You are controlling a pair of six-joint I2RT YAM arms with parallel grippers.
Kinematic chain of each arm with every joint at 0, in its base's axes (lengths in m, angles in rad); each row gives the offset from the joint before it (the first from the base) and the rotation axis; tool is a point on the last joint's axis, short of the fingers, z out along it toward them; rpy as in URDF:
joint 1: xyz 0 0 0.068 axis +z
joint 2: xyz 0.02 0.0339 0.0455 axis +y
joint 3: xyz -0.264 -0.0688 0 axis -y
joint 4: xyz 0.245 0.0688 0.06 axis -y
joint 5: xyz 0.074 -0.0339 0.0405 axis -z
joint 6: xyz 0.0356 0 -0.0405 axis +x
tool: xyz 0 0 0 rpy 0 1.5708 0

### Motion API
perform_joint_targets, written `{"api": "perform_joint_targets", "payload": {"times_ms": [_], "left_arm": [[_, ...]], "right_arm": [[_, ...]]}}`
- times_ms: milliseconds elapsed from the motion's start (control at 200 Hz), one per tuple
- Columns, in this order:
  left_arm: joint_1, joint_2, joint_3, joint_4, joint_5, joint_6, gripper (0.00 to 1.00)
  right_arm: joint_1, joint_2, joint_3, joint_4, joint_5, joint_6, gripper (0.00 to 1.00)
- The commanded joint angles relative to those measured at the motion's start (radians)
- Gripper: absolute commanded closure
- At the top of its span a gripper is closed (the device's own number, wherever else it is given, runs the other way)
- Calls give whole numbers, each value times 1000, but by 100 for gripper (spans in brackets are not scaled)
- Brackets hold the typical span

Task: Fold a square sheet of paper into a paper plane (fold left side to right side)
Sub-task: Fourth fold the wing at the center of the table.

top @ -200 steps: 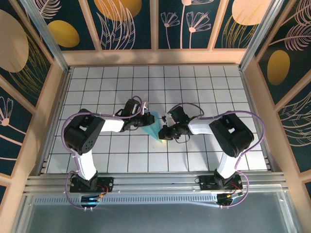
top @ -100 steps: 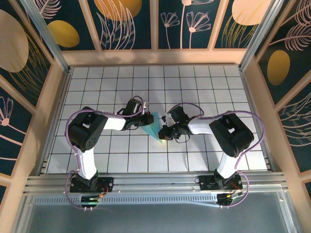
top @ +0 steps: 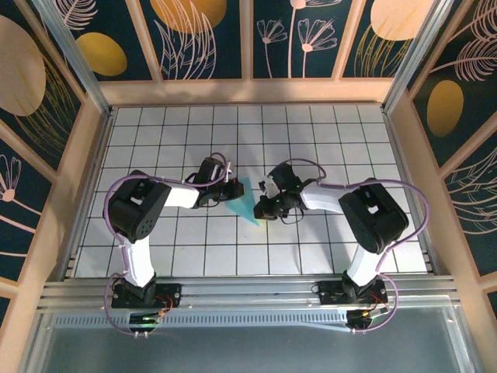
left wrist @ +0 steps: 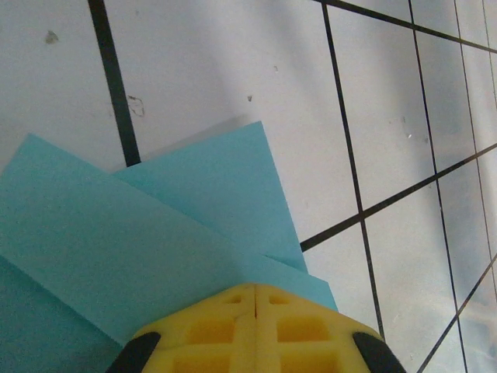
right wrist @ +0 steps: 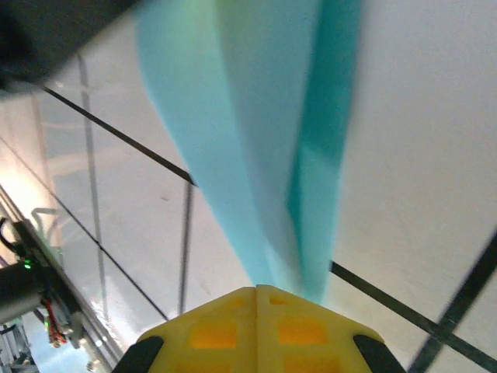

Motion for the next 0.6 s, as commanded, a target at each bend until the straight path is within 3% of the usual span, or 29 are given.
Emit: {"api": "perform_joint_targets", "payload": {"times_ms": [0,596], "left_arm": [[12,24,-29,-32,-27,23,100],[12,31,-22,-37,-17,24,100]], "right_arm": [[-12,-28,57,-18,-12,21,100],[7,135,142,113,46,103,100]]}}
